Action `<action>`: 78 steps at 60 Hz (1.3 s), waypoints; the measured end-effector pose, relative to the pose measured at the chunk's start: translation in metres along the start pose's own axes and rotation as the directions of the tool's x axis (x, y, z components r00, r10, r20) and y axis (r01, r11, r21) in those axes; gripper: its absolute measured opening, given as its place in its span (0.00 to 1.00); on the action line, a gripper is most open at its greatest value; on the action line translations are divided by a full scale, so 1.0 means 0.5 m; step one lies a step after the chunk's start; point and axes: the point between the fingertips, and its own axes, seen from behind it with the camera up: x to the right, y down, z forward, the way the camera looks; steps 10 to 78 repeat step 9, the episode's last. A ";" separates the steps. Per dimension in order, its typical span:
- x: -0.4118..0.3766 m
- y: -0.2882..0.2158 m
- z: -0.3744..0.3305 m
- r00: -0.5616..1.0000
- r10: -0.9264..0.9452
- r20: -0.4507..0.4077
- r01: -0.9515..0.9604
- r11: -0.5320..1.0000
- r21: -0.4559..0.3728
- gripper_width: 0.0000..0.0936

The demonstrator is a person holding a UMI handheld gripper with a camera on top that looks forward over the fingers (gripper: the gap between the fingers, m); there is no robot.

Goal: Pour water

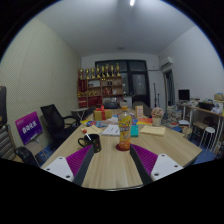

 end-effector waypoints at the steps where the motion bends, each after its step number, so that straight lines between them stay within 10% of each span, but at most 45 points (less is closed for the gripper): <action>1: -0.004 -0.005 -0.008 1.000 0.000 0.000 0.000 1.000 0.004 0.89; 78: -0.019 -0.012 -0.093 1.000 -0.015 0.013 0.015 1.000 0.025 0.89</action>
